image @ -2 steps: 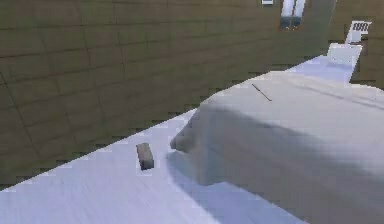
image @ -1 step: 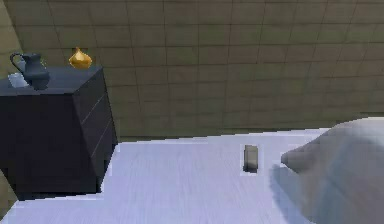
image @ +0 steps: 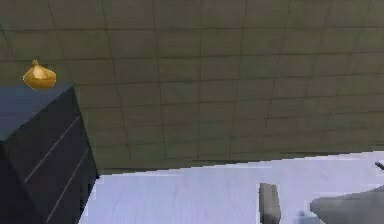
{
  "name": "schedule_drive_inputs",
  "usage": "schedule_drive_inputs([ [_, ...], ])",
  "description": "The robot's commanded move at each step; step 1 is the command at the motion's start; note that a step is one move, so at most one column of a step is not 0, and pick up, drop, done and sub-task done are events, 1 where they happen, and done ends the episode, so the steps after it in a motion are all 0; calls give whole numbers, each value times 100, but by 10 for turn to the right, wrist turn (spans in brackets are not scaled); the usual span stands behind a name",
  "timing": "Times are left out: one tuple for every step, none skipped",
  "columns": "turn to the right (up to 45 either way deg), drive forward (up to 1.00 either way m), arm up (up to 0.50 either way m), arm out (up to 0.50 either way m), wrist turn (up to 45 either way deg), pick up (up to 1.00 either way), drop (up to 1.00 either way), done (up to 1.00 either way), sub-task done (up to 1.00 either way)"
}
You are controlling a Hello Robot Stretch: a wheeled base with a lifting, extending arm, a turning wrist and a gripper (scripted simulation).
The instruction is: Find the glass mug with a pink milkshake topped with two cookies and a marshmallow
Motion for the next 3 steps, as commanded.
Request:
schedule_drive_inputs([
  [-450,0,0,0,0,0,0,0,0],
  [-60,0,0,0,0,0,0,0,0],
  [0,30,0,0,0,0,0,0,0],
])
